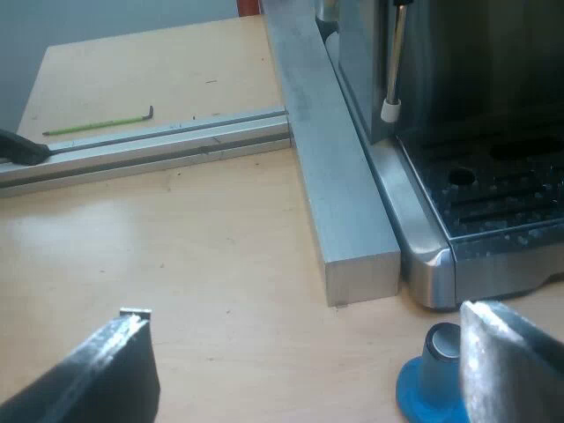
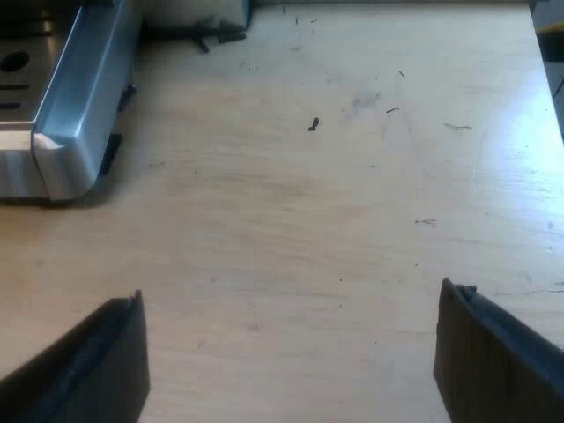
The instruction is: Grind coffee beans and then tamp
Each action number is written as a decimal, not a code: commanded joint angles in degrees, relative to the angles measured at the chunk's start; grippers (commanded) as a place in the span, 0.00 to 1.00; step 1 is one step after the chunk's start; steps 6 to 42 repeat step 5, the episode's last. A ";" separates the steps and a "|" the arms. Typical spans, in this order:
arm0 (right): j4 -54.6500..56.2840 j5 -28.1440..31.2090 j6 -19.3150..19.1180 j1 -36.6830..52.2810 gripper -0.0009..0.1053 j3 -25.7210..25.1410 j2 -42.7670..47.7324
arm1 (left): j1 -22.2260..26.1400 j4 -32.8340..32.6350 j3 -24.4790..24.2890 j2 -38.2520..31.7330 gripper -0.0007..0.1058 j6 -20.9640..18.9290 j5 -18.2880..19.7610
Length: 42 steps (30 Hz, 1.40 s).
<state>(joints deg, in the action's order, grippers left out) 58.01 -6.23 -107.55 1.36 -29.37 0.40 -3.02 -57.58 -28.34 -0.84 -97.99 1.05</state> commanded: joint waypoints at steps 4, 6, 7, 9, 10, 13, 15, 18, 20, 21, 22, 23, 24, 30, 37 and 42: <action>-0.39 -0.05 -0.21 0.00 0.66 -0.11 2.61 | 0.09 1.01 -0.19 -7.96 0.68 -0.29 0.06; -0.39 -0.05 -0.21 0.00 0.66 -0.11 2.61 | 0.09 1.01 -0.19 -7.96 0.68 -0.29 0.06; -0.39 -0.05 -0.21 0.00 0.66 -0.11 2.61 | 0.09 1.01 -0.19 -7.96 0.68 -0.29 0.06; -0.39 -0.05 -0.21 0.00 0.66 -0.11 2.61 | 0.09 1.01 -0.19 -7.96 0.68 -0.29 0.06; -0.39 -0.05 -0.21 0.00 0.66 -0.11 2.61 | 0.09 1.01 -0.19 -7.96 0.68 -0.29 0.06; -0.39 -0.05 -0.21 0.00 0.66 -0.11 2.61 | 0.09 1.01 -0.19 -7.96 0.68 -0.29 0.06; -0.39 -0.05 -0.21 0.00 0.66 -0.11 2.61 | 0.09 1.01 -0.19 -7.96 0.68 -0.29 0.06; -0.39 -0.05 -0.21 0.00 0.66 -0.11 2.61 | 0.09 1.01 -0.19 -7.96 0.68 -0.29 0.06; -0.39 -0.05 -0.21 0.00 0.66 -0.11 2.61 | 0.09 1.01 -0.19 -7.96 0.68 -0.29 0.06; -0.39 -0.05 -0.21 0.00 0.66 -0.11 2.61 | 0.09 1.01 -0.19 -7.96 0.68 -0.29 0.06; -0.39 -0.05 -0.21 0.00 0.66 -0.11 2.61 | 0.09 1.01 -0.19 -7.96 0.68 -0.29 0.06; -0.39 -0.05 -0.21 0.00 0.66 -0.11 2.61 | 0.09 1.01 -0.19 -7.96 0.68 -0.29 0.06; -0.39 -0.05 -0.21 0.00 0.66 -0.11 2.61 | 0.09 1.01 -0.19 -7.96 0.68 -0.29 0.06; -0.39 -0.05 -0.21 0.00 0.66 -0.11 2.61 | 0.09 1.01 -0.19 -7.96 0.68 -0.29 0.06; -0.39 -0.05 -0.21 0.00 0.66 -0.11 2.61 | 0.09 1.01 -0.19 -7.96 0.68 -0.29 0.06; -0.39 -0.05 -0.21 0.00 0.66 -0.11 2.61 | 0.09 1.01 -0.19 -7.96 0.68 -0.29 0.06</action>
